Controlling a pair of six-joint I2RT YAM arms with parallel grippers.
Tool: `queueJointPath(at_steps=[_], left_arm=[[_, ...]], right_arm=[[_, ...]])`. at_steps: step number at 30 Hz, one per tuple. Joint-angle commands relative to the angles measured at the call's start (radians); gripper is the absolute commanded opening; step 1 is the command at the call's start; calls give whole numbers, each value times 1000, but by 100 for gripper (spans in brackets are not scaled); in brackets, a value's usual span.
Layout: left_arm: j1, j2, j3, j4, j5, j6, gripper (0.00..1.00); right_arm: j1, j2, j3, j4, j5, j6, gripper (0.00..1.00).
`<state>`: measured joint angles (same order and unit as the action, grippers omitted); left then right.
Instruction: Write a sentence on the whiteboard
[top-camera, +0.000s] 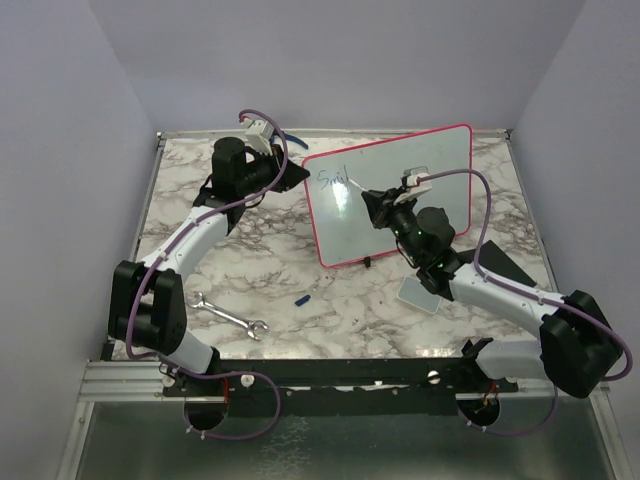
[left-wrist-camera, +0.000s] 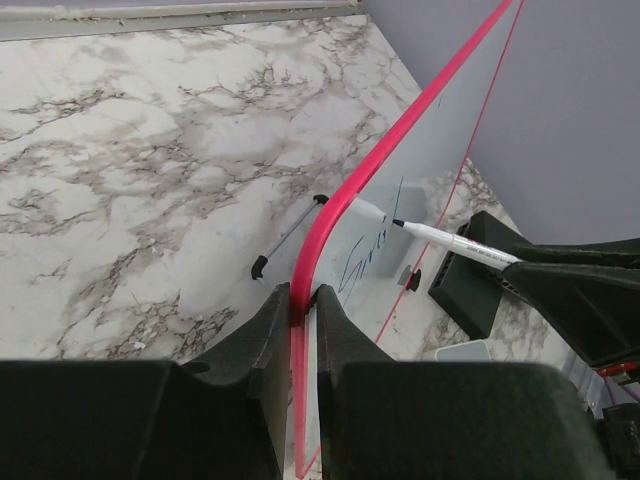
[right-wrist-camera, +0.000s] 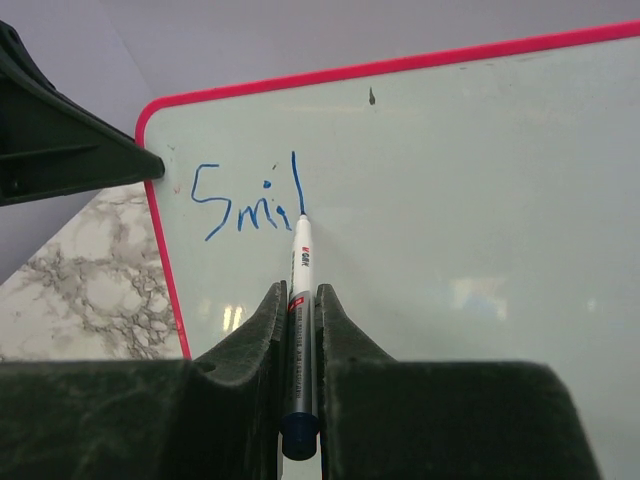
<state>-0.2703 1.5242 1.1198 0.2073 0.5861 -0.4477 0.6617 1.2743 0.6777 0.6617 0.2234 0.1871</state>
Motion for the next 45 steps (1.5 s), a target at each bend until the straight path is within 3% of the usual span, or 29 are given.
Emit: queueJointPath(at_steps=[1, 21, 31, 45], left_arm=[[-3, -38, -3, 22, 13, 7, 6], [-3, -36, -2, 22, 12, 8, 6], [-4, -38, -2, 21, 9, 9, 6], [-3, -45, -7, 21, 9, 9, 6]], right_arm=[[-5, -9, -34, -49, 20, 12, 0], [-5, -30, -10, -58, 71, -17, 0], [-5, -118, -31, -36, -9, -34, 0], [-5, -70, 3, -57, 45, -37, 0]])
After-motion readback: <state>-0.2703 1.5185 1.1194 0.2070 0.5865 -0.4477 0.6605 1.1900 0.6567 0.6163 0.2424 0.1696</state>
